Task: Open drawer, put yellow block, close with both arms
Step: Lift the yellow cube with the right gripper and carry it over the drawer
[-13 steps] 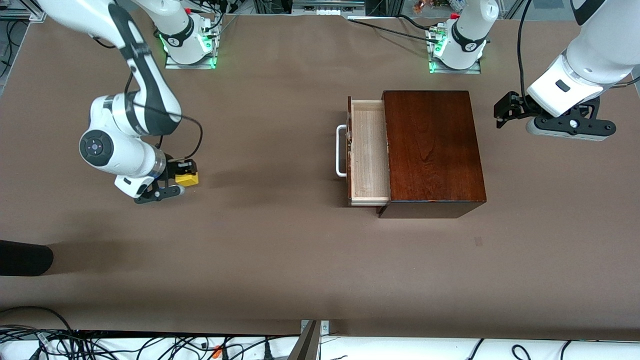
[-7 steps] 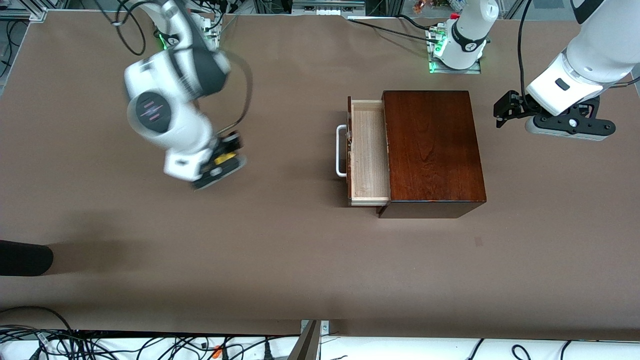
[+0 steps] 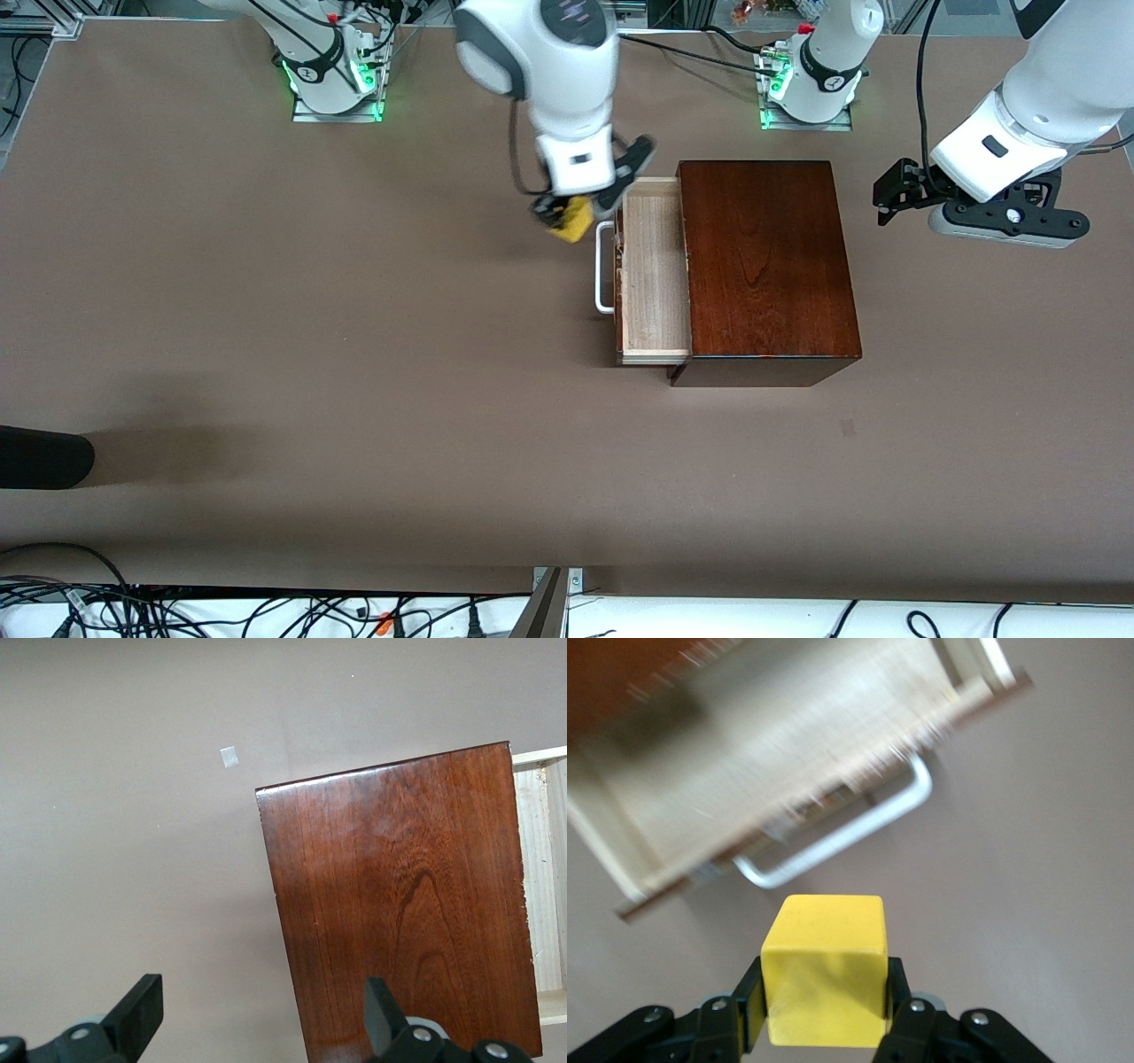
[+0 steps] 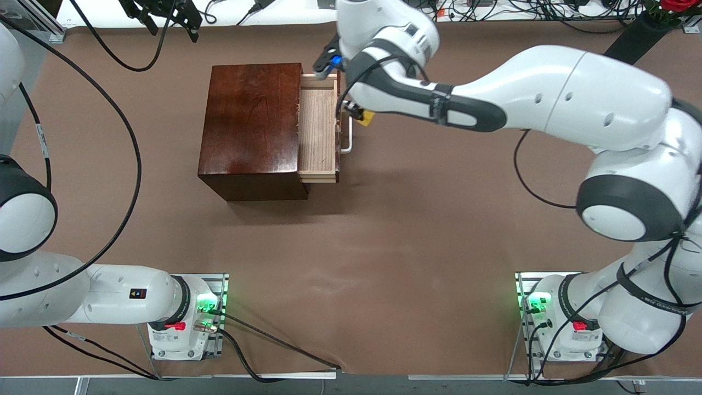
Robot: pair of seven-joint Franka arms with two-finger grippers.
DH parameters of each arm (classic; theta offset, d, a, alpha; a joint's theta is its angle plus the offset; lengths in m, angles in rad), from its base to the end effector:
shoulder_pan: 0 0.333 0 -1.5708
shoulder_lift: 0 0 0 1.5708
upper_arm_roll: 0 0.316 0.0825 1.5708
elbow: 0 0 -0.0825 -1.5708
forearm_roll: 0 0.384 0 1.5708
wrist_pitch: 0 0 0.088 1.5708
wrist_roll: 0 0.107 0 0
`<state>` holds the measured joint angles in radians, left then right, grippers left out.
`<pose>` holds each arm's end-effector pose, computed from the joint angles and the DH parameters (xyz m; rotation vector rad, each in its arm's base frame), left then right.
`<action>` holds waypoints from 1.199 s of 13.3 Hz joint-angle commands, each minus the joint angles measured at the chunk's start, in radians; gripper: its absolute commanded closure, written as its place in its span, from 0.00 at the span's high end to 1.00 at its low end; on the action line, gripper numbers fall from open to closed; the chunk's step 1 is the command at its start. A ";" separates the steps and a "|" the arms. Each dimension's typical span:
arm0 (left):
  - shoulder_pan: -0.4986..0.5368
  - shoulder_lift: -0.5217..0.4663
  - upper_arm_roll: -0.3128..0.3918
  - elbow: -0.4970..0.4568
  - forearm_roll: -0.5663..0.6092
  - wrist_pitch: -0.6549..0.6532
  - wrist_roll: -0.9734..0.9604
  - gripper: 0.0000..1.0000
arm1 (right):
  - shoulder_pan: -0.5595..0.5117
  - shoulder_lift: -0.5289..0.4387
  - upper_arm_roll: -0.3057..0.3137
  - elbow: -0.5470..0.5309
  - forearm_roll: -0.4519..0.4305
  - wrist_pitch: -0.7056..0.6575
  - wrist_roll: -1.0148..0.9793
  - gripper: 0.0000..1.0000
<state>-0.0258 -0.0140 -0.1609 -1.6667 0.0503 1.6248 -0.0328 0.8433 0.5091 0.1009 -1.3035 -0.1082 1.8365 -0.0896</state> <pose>0.5438 -0.0981 0.5916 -3.0767 0.2424 0.0342 0.4347 0.5603 0.4534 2.6852 1.5508 0.0730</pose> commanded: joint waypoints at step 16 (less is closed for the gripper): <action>0.006 0.003 -0.008 0.022 0.010 -0.022 0.019 1.00 | 0.151 0.321 -0.023 0.316 -0.131 0.053 -0.289 0.16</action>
<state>-0.0259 -0.0140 -0.1612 -1.6665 0.0503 1.6246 -0.0323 0.9839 0.7960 0.0890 -1.0318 -0.2197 1.8789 -0.3600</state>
